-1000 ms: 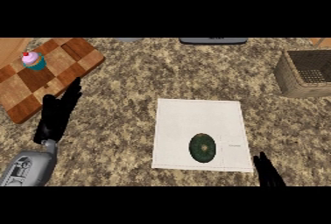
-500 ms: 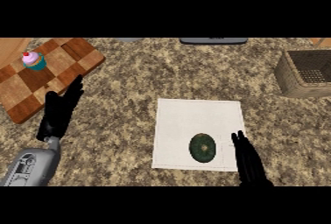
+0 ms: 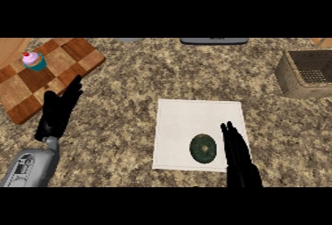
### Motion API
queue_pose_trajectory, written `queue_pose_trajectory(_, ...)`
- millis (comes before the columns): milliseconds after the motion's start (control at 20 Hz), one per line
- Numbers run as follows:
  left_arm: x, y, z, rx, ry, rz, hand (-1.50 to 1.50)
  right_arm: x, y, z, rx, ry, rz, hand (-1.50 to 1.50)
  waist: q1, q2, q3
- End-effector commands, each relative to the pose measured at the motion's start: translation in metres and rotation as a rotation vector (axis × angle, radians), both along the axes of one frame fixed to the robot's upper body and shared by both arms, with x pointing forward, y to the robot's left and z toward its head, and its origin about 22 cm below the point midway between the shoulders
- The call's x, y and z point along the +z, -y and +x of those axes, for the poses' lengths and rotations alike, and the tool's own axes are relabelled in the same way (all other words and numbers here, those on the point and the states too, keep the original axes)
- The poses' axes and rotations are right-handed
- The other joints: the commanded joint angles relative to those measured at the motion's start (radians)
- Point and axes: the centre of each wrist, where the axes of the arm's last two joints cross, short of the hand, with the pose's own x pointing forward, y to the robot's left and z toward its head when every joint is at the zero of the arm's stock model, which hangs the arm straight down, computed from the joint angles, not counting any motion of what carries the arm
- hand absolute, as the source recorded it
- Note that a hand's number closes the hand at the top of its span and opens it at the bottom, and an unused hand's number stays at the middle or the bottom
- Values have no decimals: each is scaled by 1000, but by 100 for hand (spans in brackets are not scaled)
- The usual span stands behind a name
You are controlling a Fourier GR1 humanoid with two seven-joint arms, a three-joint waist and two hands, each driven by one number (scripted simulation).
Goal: Pick the squash from the placemat and place it in the basket
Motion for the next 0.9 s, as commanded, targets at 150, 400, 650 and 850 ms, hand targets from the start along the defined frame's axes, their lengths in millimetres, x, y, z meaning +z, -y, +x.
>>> queue_pose_trajectory(150, 1, -1, -3, -14, -23, 0, 0, 0, -4, 7, -9, 7, 15, -150, -1, 0, 0)
queue_pose_trajectory(400, 6, 8, -3, -5, -2, -2, 0, -8, 9, 19, 4, -41, 11, -150, 0, 0, 0)
queue_pose_trajectory(650, 3, -16, -3, 1, 2, -16, 0, -23, -14, 27, 8, -65, 24, -150, 0, 0, 0)
queue_pose_trajectory(850, 3, 5, -7, -10, 15, -6, 0, -27, -28, 35, 7, -68, 32, -150, 2, 0, 0)
